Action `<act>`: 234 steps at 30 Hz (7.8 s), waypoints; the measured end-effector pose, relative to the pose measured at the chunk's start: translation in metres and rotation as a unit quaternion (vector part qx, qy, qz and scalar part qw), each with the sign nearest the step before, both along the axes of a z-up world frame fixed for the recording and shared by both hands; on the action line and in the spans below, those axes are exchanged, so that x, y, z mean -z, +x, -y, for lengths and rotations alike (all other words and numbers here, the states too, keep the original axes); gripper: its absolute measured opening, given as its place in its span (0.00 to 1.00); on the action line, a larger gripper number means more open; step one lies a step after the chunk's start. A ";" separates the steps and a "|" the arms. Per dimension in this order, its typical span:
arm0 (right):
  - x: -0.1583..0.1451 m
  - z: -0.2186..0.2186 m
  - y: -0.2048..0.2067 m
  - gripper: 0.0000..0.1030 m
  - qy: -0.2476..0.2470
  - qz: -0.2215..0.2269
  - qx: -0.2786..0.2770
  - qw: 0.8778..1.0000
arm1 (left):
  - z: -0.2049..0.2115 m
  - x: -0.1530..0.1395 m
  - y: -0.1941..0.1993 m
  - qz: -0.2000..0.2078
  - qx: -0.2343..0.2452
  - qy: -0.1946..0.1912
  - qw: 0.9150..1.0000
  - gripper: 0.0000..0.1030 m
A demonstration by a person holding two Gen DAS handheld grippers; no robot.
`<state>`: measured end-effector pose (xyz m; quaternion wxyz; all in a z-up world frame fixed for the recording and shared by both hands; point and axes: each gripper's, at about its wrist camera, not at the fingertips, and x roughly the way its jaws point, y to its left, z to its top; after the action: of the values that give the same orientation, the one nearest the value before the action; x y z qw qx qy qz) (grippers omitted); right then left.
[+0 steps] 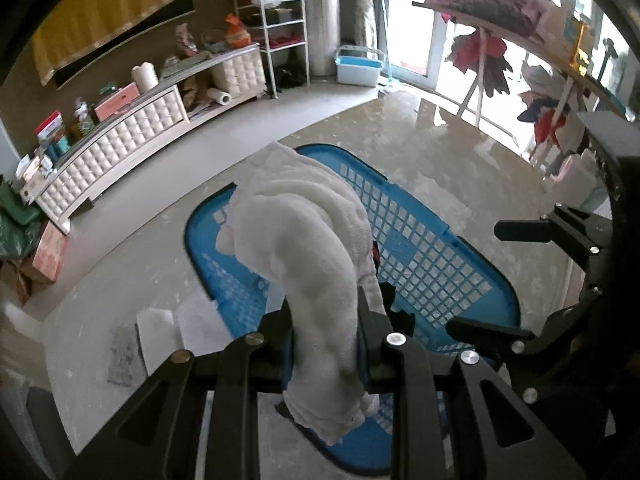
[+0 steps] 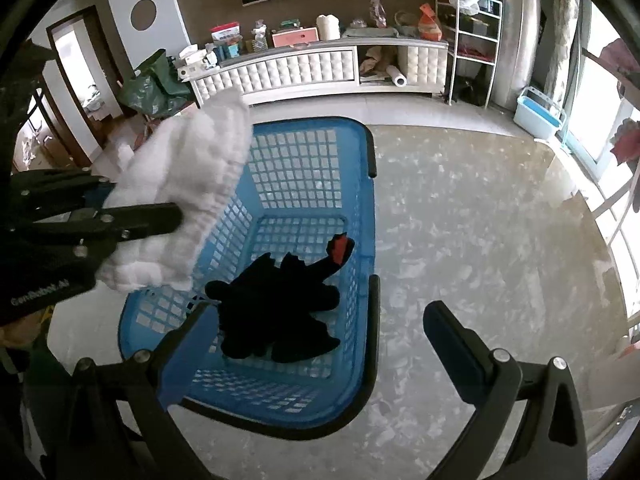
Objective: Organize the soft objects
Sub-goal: 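Lower the white towel into the basket and open the left gripper, then move the right gripper toward the black ring beside the basket, then close the right gripper on the black ring and lift it, then carry the black ring in the right gripper over the blue basket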
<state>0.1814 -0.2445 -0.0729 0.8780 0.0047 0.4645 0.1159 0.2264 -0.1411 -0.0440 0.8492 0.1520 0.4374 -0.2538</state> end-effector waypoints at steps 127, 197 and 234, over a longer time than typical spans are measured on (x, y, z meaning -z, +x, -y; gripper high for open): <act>0.022 -0.229 -0.034 1.00 -0.062 -0.022 -0.181 0.981 | -0.266 0.040 -0.095 -0.014 -0.167 0.004 0.986 1.00; 0.106 -0.202 0.031 0.04 -0.086 -0.113 -0.097 0.985 | -0.275 0.113 -0.025 -0.058 -0.123 -0.013 0.991 1.00; -0.025 -0.047 0.017 0.04 -0.008 -0.026 -0.022 0.999 | -0.188 0.128 -0.014 -0.047 0.044 0.066 0.996 0.75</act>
<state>0.1981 -0.1972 -0.0477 0.8626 -0.0095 0.4885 0.1310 0.2128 0.0471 -0.1718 0.8037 0.2143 0.4859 -0.2684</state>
